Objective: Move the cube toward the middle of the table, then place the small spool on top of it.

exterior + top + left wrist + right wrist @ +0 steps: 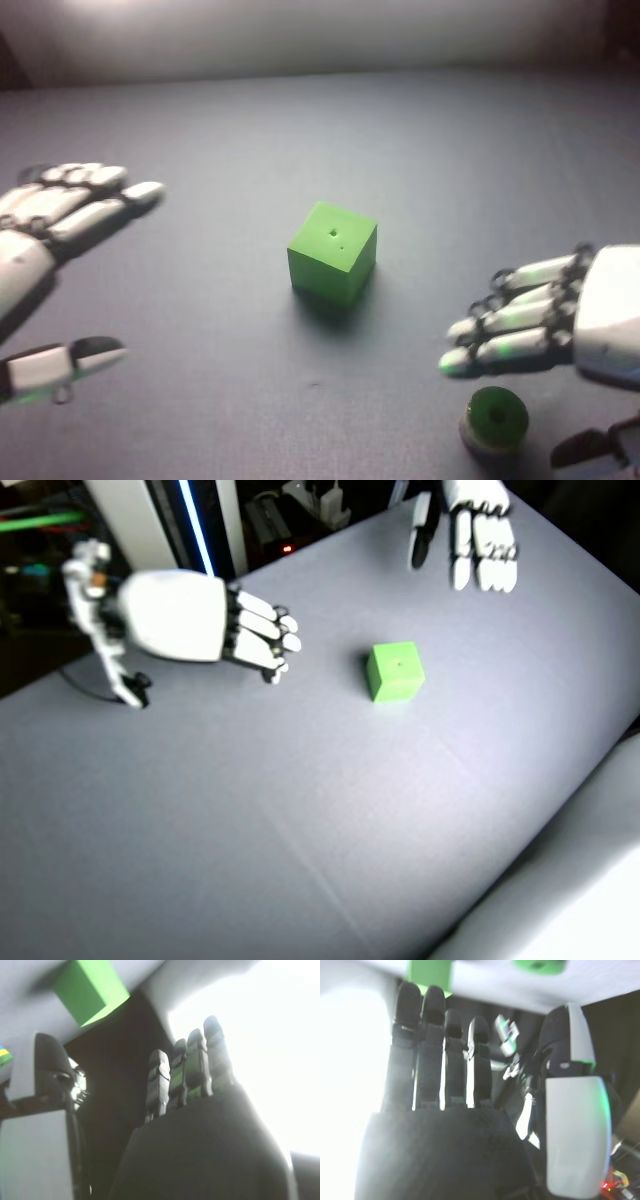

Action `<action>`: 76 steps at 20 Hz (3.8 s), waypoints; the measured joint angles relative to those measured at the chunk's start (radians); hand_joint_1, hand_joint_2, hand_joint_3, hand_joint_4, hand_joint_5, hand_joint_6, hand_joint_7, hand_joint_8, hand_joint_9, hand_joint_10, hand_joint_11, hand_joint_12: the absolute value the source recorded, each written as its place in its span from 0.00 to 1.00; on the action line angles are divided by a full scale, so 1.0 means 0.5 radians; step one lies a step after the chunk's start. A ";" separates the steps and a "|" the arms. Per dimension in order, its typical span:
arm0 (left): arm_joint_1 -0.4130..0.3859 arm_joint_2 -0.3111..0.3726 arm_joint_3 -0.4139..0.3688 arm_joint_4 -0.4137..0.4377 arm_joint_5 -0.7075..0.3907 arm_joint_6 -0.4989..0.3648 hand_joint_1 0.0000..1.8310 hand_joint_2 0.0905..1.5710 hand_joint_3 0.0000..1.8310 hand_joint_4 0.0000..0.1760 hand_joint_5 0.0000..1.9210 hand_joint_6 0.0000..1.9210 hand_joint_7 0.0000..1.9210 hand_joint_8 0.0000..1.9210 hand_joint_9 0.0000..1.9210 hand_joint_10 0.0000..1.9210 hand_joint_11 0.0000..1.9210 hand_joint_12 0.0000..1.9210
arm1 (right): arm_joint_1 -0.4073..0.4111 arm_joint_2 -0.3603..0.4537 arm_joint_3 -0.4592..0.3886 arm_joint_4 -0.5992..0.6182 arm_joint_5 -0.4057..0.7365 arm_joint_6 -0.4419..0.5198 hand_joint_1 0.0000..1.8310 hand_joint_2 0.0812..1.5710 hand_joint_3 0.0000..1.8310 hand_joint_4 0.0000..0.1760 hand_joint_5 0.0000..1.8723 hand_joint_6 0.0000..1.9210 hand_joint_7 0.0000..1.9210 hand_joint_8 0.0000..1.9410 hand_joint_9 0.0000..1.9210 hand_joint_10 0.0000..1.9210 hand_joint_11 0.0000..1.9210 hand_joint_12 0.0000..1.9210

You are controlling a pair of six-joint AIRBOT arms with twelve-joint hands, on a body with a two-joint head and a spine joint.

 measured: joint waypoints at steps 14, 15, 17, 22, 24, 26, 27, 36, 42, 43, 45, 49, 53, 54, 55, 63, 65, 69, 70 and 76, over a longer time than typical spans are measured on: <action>0.140 0.061 -0.105 -0.025 -0.331 -0.018 0.55 0.66 0.00 0.43 0.09 0.00 0.03 0.00 0.01 0.00 0.00 0.00 | 0.105 -0.129 0.075 -0.156 -0.281 0.013 0.52 0.58 0.00 0.13 0.31 0.00 0.27 0.00 0.35 0.01 0.15 0.53; 0.140 0.061 -0.105 -0.018 -0.334 -0.019 0.54 0.66 0.00 0.44 0.09 0.00 0.03 0.00 0.01 0.00 0.01 0.00 | 0.117 -0.138 0.079 -0.167 -0.285 0.013 0.53 0.60 0.00 0.03 0.32 0.00 0.28 0.01 0.36 0.01 0.15 0.54; 0.141 0.061 -0.105 -0.021 -0.343 -0.018 0.54 0.66 0.00 0.46 0.08 0.00 0.03 0.00 0.01 0.00 0.00 0.00 | 0.128 -0.149 0.079 -0.185 -0.293 0.013 0.54 0.60 0.00 0.07 0.33 0.01 0.30 0.01 0.38 0.02 0.17 0.55; 0.141 0.058 -0.105 -0.037 -0.365 -0.019 0.54 0.66 0.00 0.42 0.08 0.00 0.03 0.00 0.02 0.00 0.01 0.00 | 0.153 -0.170 0.092 -0.198 -0.309 0.013 0.58 0.61 0.00 0.11 0.40 0.00 0.38 0.02 0.33 0.37 0.20 0.62; 0.141 0.056 -0.105 -0.037 -0.369 -0.019 0.54 0.66 0.00 0.44 0.08 0.00 0.03 0.00 0.02 0.00 0.02 0.01 | 0.157 -0.170 0.092 -0.198 -0.307 0.013 0.60 0.62 0.00 0.00 0.46 0.00 0.32 0.31 0.26 0.75 0.27 0.86; 0.141 0.055 -0.105 -0.043 -0.369 -0.020 0.53 0.66 0.00 0.53 0.08 0.00 0.04 0.00 0.02 0.00 0.01 0.01 | 0.164 -0.171 0.092 -0.198 -0.307 0.013 0.59 0.68 0.01 0.00 0.51 0.41 0.26 0.58 0.27 0.83 0.30 0.88; 0.141 0.054 -0.105 -0.042 -0.369 -0.020 0.54 0.66 0.00 0.55 0.09 0.00 0.04 0.00 0.02 0.00 0.00 0.00 | 0.164 -0.171 0.092 -0.196 -0.306 0.014 0.64 0.74 0.00 0.00 0.48 0.52 0.38 0.71 0.33 0.74 0.33 0.83; 0.141 0.040 -0.104 -0.052 -0.370 -0.021 0.55 0.65 0.00 0.52 0.10 0.00 0.04 0.00 0.04 0.01 0.08 0.04 | 0.281 -0.196 0.176 -0.027 -0.210 0.013 0.68 0.70 0.00 0.00 0.57 0.36 0.48 0.65 0.47 0.60 0.42 0.76; 0.141 0.017 -0.086 -0.048 -0.366 -0.029 0.57 0.64 0.00 0.70 0.12 0.00 0.08 0.00 0.07 0.00 0.00 0.25 | 0.558 -0.307 0.353 0.176 -0.129 -0.098 0.68 0.72 0.00 0.00 0.57 0.32 0.42 0.76 0.41 0.61 0.32 0.79; 0.141 0.007 -0.082 -0.055 -0.365 -0.031 0.57 0.64 0.00 0.70 0.12 0.00 0.08 0.00 0.07 0.00 0.00 0.25 | 0.584 -0.325 0.378 0.186 -0.128 -0.098 0.68 0.72 0.00 0.00 0.57 0.32 0.42 0.76 0.41 0.61 0.32 0.79; 0.141 -0.013 -0.061 -0.075 -0.334 -0.053 0.57 0.64 0.00 0.74 0.12 0.00 0.08 0.00 0.07 0.00 0.00 0.29 | 0.665 -0.390 0.452 0.201 -0.146 -0.098 0.65 0.66 0.00 0.00 0.58 0.41 0.41 0.70 0.37 0.83 0.31 0.99; 0.141 -0.020 -0.058 -0.042 -0.323 -0.064 0.59 0.64 0.00 0.71 0.12 0.00 0.08 0.00 0.06 0.00 0.00 0.27 | 0.806 -0.542 0.570 0.192 -0.243 -0.101 0.74 0.67 0.00 0.00 0.52 0.55 0.63 0.28 0.47 0.55 0.32 0.64; 0.141 -0.027 -0.040 -0.051 -0.323 -0.068 0.60 0.64 0.00 0.66 0.12 0.00 0.08 0.00 0.06 0.00 0.00 0.26 | 0.864 -0.660 0.638 0.113 -0.370 -0.101 0.69 0.63 0.00 0.00 0.61 0.44 0.68 0.16 0.56 0.16 0.24 0.65; 0.142 -0.031 -0.039 -0.057 -0.319 -0.072 0.59 0.64 0.00 0.68 0.11 0.00 0.07 0.00 0.06 0.00 0.00 0.23 | 0.872 -0.675 0.646 0.114 -0.396 -0.115 0.69 0.64 0.00 0.00 0.62 0.44 0.63 0.22 0.52 0.10 0.14 0.68; 0.143 -0.031 -0.039 -0.053 -0.315 -0.074 0.59 0.64 0.00 0.68 0.11 0.00 0.07 0.00 0.05 0.00 0.00 0.19 | 0.876 -0.680 0.648 0.114 -0.416 -0.140 0.69 0.65 0.00 0.09 0.61 0.39 0.60 0.35 0.58 0.12 0.29 0.71; 0.143 -0.031 -0.039 -0.037 -0.317 -0.082 0.57 0.64 0.00 0.69 0.12 0.00 0.07 0.00 0.05 0.00 0.00 0.23 | 0.900 -0.751 0.716 0.124 -0.552 -0.186 0.70 0.64 0.00 0.00 0.65 0.31 0.57 0.41 0.49 0.46 0.36 0.73; 0.137 -0.031 -0.039 -0.034 -0.314 -0.085 0.58 0.64 0.00 0.65 0.12 0.00 0.07 0.00 0.05 0.00 0.00 0.21 | 0.916 -0.758 0.725 0.127 -0.569 -0.188 0.69 0.64 0.00 0.00 0.69 0.23 0.54 0.49 0.46 0.46 0.30 0.78; 0.137 -0.031 -0.039 -0.034 -0.316 -0.087 0.57 0.65 0.00 0.77 0.11 0.00 0.06 0.00 0.05 0.00 0.00 0.22 | 0.934 -0.764 0.741 0.140 -0.594 -0.201 0.69 0.65 0.00 0.00 0.67 0.30 0.54 0.46 0.46 0.39 0.28 0.75; 0.137 -0.031 -0.039 -0.034 -0.317 -0.088 0.57 0.65 0.00 0.77 0.11 0.00 0.06 0.00 0.05 0.00 0.00 0.22 | 0.934 -0.764 0.741 0.143 -0.600 -0.214 0.69 0.65 0.00 0.00 0.67 0.30 0.54 0.46 0.46 0.39 0.28 0.75; 0.137 -0.033 -0.039 -0.034 -0.317 -0.097 0.58 0.65 0.00 0.70 0.11 0.00 0.06 0.00 0.04 0.00 0.00 0.23 | 0.936 -0.792 0.741 0.145 -0.626 -0.252 0.67 0.67 0.00 0.19 0.56 0.44 0.55 0.45 0.47 0.42 0.34 0.73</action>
